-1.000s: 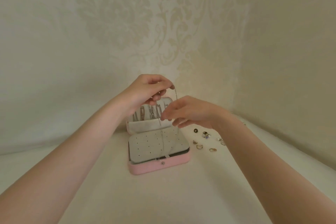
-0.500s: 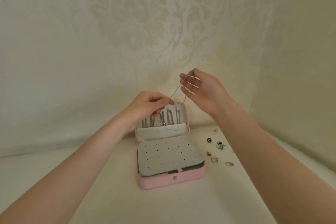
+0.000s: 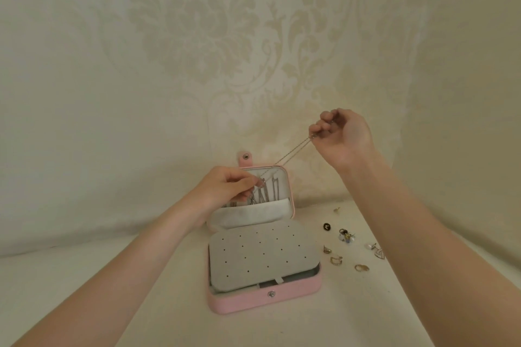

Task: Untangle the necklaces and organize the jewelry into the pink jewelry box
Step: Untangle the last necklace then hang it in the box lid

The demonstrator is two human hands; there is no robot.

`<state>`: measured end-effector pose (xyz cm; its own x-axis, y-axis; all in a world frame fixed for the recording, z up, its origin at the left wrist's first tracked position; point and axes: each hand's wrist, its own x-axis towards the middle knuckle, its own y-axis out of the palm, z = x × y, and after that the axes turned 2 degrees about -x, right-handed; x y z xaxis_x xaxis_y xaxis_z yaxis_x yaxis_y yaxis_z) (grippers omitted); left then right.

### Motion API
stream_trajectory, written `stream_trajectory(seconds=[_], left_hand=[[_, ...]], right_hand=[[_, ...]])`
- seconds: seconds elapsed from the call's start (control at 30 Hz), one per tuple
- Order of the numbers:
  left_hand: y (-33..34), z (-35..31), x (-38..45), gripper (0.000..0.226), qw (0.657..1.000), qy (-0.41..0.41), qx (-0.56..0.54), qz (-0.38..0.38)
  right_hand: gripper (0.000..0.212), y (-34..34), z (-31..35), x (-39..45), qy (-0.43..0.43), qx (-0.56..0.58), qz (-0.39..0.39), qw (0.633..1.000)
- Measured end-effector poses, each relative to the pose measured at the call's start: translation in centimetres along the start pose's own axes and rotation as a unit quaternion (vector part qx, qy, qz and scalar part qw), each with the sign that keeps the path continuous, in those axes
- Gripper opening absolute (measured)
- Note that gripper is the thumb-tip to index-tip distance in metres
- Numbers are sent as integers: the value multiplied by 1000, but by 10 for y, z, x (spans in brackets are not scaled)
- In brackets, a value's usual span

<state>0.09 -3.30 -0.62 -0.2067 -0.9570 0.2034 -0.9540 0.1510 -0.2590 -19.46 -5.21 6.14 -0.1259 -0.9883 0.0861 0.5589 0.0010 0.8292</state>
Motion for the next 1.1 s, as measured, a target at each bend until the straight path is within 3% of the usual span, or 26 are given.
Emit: stream_trajectory(seconds=[0.1,0.27,0.33,0.43,0.57,0.73,0.8,0.83,0.87,0.9,0.93,0.97,1.0,1.07,1.1], left_hand=[[6,2,2,16,1000,-13,-28,-1],[7,2,2,19,998,7,-19,-55],[6,1,3,21,998,19,0,-67],[10,4,7,17,992,55,99,-62],[14,5,9,18,958,135,248,-40],[12,8,18,23,903,167,388,-77],[6,0,19,17,900,193,379,-97],[2,-5,19,16,901,206,368,-103],[-1,-12,19,16,899,217,368,-100],[-4,-19,20,16,892,227,381,-89],[-4,-25,22,17,882,239,400,-73],[-2,-31,24,18,870,251,420,-55],[1,-36,25,19,861,261,434,-38],[8,-42,27,20,854,266,446,-20],[9,-43,27,20,854,266,446,-23]], right_hand=[[30,-1,5,4,-12,31,-10,999],[29,-14,4,2,1,-115,10,993],[30,-17,5,3,15,-109,23,994],[30,-9,5,3,4,-83,33,996],[30,8,3,8,-51,-194,37,979],[27,11,3,13,-64,-331,13,941],[26,0,8,13,-95,-477,-1,874],[25,-7,10,13,-120,-587,-6,800],[25,-15,12,12,-156,-713,-19,684],[26,-21,11,13,-205,-813,-35,544],[26,-24,7,11,-255,-856,-38,447],[27,-24,0,7,-276,-855,-13,439],[30,-22,-8,2,-248,-823,45,508],[38,-15,-27,-11,-56,-675,214,704],[39,-16,-34,-14,32,-590,262,763]])
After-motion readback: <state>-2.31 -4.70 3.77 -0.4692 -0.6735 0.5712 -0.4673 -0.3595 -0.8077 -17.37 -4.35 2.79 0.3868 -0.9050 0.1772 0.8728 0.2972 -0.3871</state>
